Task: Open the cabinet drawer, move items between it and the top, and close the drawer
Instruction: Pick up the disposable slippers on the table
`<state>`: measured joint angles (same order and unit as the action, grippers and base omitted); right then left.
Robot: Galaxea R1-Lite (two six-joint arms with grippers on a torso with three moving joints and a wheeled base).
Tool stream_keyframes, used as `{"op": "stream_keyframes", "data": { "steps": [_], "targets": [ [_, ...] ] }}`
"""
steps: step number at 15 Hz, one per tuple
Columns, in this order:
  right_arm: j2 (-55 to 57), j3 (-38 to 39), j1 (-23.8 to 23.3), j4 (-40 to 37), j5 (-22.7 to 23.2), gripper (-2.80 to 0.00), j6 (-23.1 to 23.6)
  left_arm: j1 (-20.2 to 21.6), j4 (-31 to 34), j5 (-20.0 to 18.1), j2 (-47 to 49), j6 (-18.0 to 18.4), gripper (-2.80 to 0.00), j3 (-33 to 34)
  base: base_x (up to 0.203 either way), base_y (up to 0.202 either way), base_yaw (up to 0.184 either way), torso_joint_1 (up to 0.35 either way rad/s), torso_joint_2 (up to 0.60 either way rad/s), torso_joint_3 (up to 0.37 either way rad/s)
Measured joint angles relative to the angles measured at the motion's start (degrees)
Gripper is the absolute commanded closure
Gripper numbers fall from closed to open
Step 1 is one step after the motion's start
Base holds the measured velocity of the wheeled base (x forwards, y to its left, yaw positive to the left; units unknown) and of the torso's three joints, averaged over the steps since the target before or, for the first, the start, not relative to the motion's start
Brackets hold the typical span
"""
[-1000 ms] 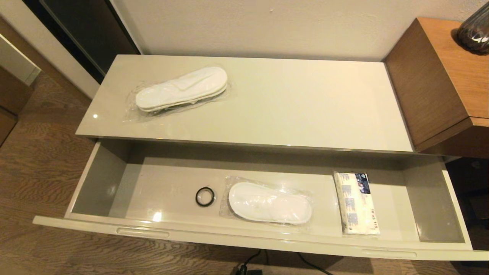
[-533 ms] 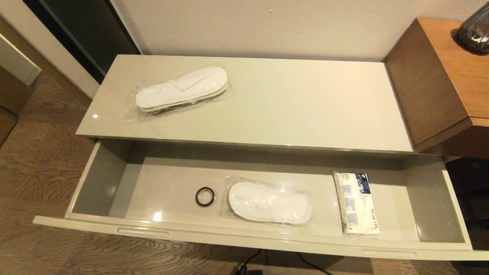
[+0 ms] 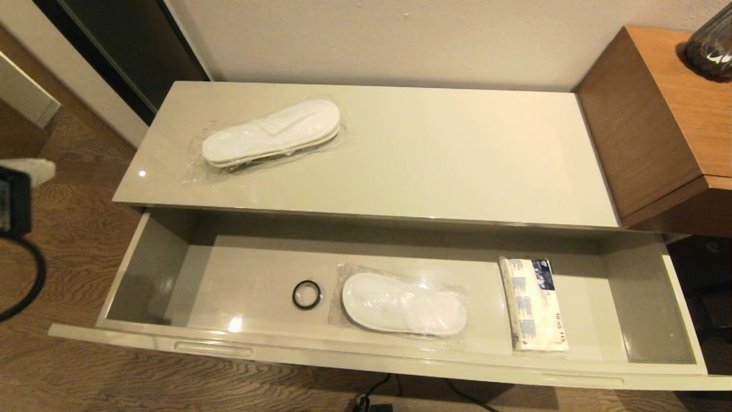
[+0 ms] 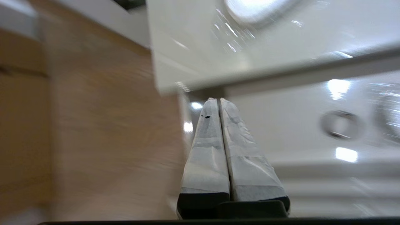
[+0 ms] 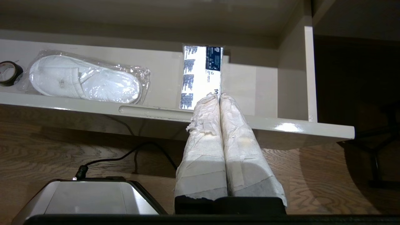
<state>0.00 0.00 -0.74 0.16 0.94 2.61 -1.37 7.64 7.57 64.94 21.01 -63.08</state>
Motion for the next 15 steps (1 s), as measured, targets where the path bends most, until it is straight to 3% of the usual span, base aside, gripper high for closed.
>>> {"op": "stream_keyframes", "data": {
  "steps": [4, 7, 9, 11, 13, 14, 15],
  "targets": [
    [0.0, 0.0, 0.0, 0.0, 0.0, 0.00, 0.0, -4.2, -1.2, 8.7, 21.3, 15.0, 0.00, -18.6, 0.000, 0.000, 0.000, 0.000, 0.00, 0.000],
    [0.0, 0.0, 0.0, 0.0, 0.0, 0.00, 0.0, -9.5, -1.8, 17.6, 31.4, 28.9, 0.00, -25.4, 0.000, 0.000, 0.000, 0.000, 0.00, 0.000],
    [0.0, 0.0, 0.0, 0.0, 0.0, 0.00, 0.0, -13.9, -3.3, 25.4, 35.8, 33.2, 0.00, -26.5, 0.000, 0.000, 0.000, 0.000, 0.00, 0.000],
    [0.0, 0.0, 0.0, 0.0, 0.0, 0.00, 0.0, -17.1, -6.7, 33.0, 39.2, 34.8, 0.00, -26.4, 0.000, 0.000, 0.000, 0.000, 0.00, 0.000],
    [0.0, 0.0, 0.0, 0.0, 0.0, 0.00, 0.0, -18.3, -9.0, 36.6, 41.5, 34.7, 0.00, -25.5, 0.000, 0.000, 0.000, 0.000, 0.00, 0.000],
    [0.0, 0.0, 0.0, 0.0, 0.0, 0.00, 0.0, -18.5, -9.6, 37.8, 42.3, 34.6, -2.80, -24.7, 0.000, 0.000, 0.000, 0.000, 0.00, 0.000],
    [0.0, 0.0, 0.0, 0.0, 0.0, 0.00, 0.0, -18.5, -10.3, 38.9, 42.9, 34.6, -2.80, -24.1, 0.000, 0.000, 0.000, 0.000, 0.00, 0.000]
  ]
}}
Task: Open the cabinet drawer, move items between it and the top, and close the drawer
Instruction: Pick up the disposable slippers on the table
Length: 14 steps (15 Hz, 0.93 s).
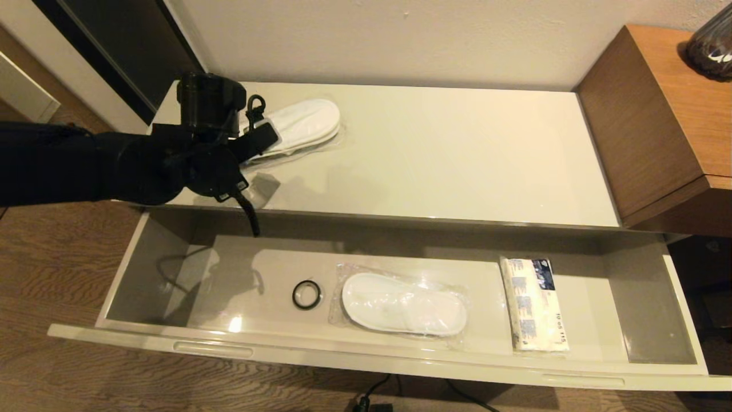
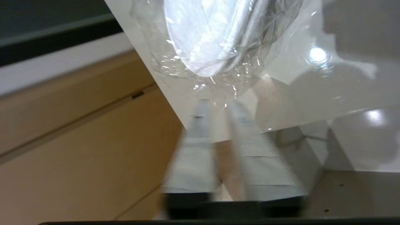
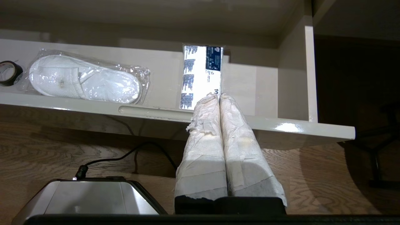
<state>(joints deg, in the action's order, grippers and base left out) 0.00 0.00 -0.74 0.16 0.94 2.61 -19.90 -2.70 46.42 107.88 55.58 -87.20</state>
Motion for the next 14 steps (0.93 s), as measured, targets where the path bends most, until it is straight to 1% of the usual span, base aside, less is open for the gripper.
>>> {"op": "stream_keyframes", "data": {
  "steps": [1, 2, 3, 4, 5, 6, 9, 14],
  "targets": [
    [0.0, 0.0, 0.0, 0.0, 0.0, 0.00, 0.0, 0.0, -1.6, 0.7, 1.0, -0.1, -2.80, 0.3, 0.000, 0.000, 0.000, 0.000, 0.00, 0.000],
    [0.0, 0.0, 0.0, 0.0, 0.0, 0.00, 0.0, 0.0, -4.7, 1.4, 2.2, 0.0, -2.80, 0.3, 0.000, 0.000, 0.000, 0.000, 0.00, 0.000],
    [0.0, 0.0, 0.0, 0.0, 0.0, 0.00, 0.0, 0.0, -9.2, 2.5, 3.8, 0.5, -2.80, 0.2, 0.000, 0.000, 0.000, 0.000, 0.00, 0.000],
    [0.0, 0.0, 0.0, 0.0, 0.0, 0.00, 0.0, 0.0, -14.3, 3.4, 5.3, 1.9, -2.80, -0.2, 0.000, 0.000, 0.000, 0.000, 0.00, 0.000],
    [0.0, 0.0, 0.0, 0.0, 0.0, 0.00, 0.0, 0.0, -18.5, 3.7, 6.4, 4.2, -2.80, -0.6, 0.000, 0.000, 0.000, 0.000, 0.00, 0.000],
    [0.0, 0.0, 0.0, 0.0, 0.0, 0.00, 0.0, 0.0, -21.4, 3.7, 7.3, 6.0, -2.80, -1.2, 0.000, 0.000, 0.000, 0.000, 0.00, 0.000],
    [0.0, 0.0, 0.0, 0.0, 0.0, 0.00, 0.0, -0.1, -22.2, 3.7, 9.5, 6.5, -2.80, -2.9, 0.000, 0.000, 0.000, 0.000, 0.00, 0.000],
    [0.0, 0.0, 0.0, 0.0, 0.0, 0.00, 0.0, -1.5, -22.4, 3.8, 9.9, 6.4, -2.80, -1.2, 0.000, 0.000, 0.000, 0.000, 0.00, 0.000]
  ]
}}
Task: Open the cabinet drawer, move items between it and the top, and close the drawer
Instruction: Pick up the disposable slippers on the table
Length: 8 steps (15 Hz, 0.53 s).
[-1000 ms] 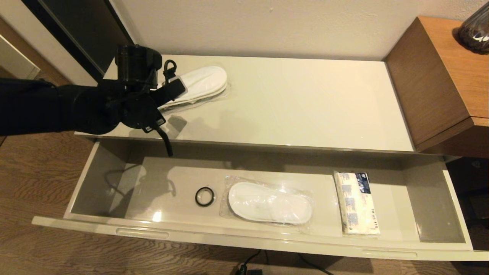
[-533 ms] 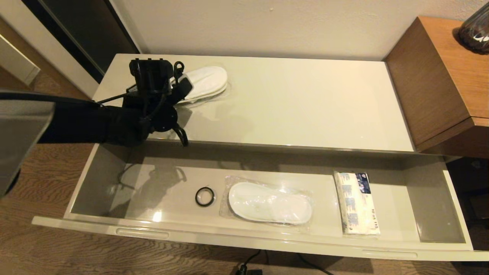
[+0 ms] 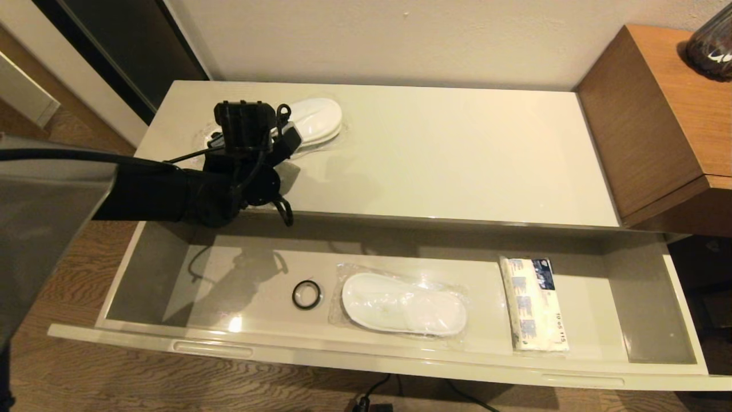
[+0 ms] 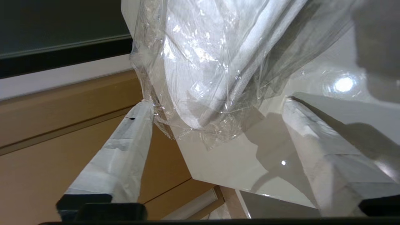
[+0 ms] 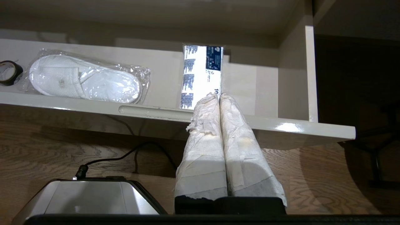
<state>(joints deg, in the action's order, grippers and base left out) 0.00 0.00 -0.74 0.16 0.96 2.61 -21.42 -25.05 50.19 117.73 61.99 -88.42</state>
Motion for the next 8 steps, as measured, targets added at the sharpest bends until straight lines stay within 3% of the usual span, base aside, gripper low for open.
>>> {"op": "stream_keyframes", "data": {
  "steps": [5, 8],
  "targets": [
    [0.0, 0.0, 0.0, 0.0, 0.0, 0.00, 0.0, -0.1, -3.4, 0.3, 2.0, 0.2, -2.80, -1.0, 0.000, 0.000, 0.000, 0.000, 0.00, 0.000],
    [0.0, 0.0, 0.0, 0.0, 0.0, 0.00, 0.0, -0.1, -3.7, 0.4, 4.2, 0.6, -2.80, -5.1, 0.000, 0.000, 0.000, 0.000, 0.00, 0.000]
  ]
}}
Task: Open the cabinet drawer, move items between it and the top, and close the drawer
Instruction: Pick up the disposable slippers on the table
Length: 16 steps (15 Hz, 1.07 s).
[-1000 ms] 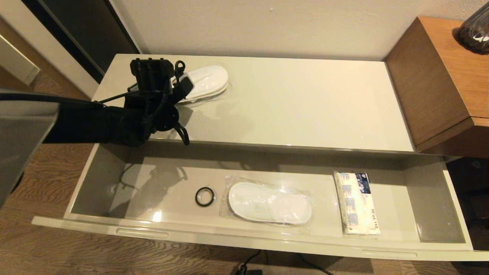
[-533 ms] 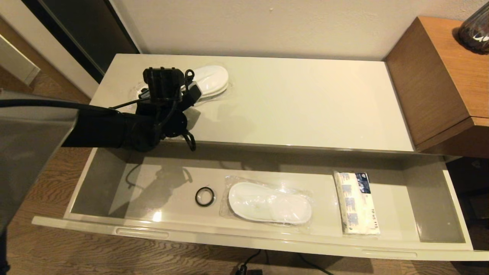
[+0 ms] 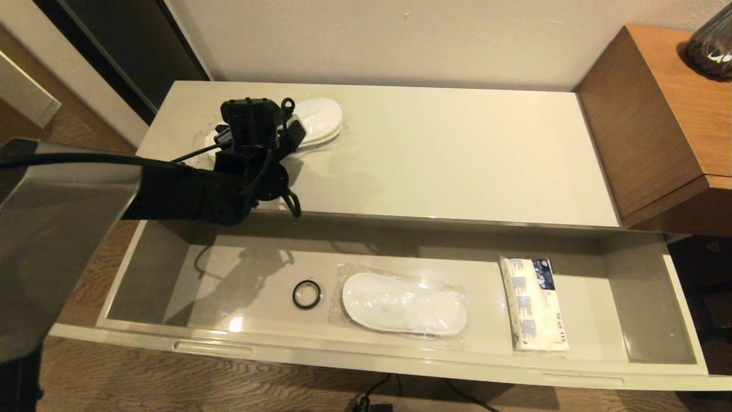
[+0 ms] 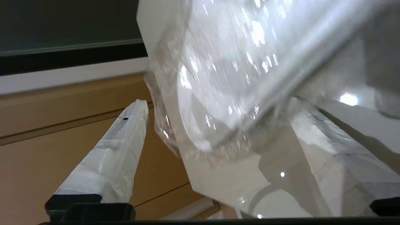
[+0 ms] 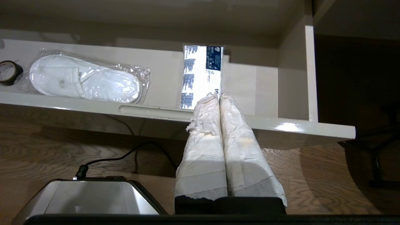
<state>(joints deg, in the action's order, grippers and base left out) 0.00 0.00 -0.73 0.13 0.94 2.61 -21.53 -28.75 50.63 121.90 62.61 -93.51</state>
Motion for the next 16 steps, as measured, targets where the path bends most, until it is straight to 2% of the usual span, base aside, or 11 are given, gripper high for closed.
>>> {"op": "stream_keyframes", "data": {
  "steps": [8, 11, 12, 13, 16],
  "targets": [
    [0.0, 0.0, 0.0, 0.0, 0.0, 0.00, 0.0, 1.9, -1.2, -0.1, 6.5, 0.8, -2.80, -8.4, 0.000, 0.000, 0.000, 0.000, 0.00, 0.000],
    [0.0, 0.0, 0.0, 0.0, 0.0, 0.00, 0.0, 2.4, -1.5, -1.0, 8.4, 0.3, -2.80, -10.3, 0.000, 0.000, 0.000, 0.000, 0.00, 0.000],
    [0.0, 0.0, 0.0, 0.0, 0.0, 0.00, 0.0, 2.7, -1.5, -1.9, 9.1, 0.3, -2.72, -11.4, 0.000, 0.000, 0.000, 0.000, 0.00, 0.000],
    [0.0, 0.0, 0.0, 0.0, 0.0, 0.00, 0.0, 3.0, -1.5, -2.9, 9.8, 0.3, 0.00, -12.3, 0.000, 0.000, 0.000, 0.000, 0.00, 0.000],
    [0.0, 0.0, 0.0, 0.0, 0.0, 0.00, 0.0, 3.6, -1.3, -4.4, 11.1, 0.4, 0.00, -13.4, 0.000, 0.000, 0.000, 0.000, 0.00, 0.000]
  ]
}}
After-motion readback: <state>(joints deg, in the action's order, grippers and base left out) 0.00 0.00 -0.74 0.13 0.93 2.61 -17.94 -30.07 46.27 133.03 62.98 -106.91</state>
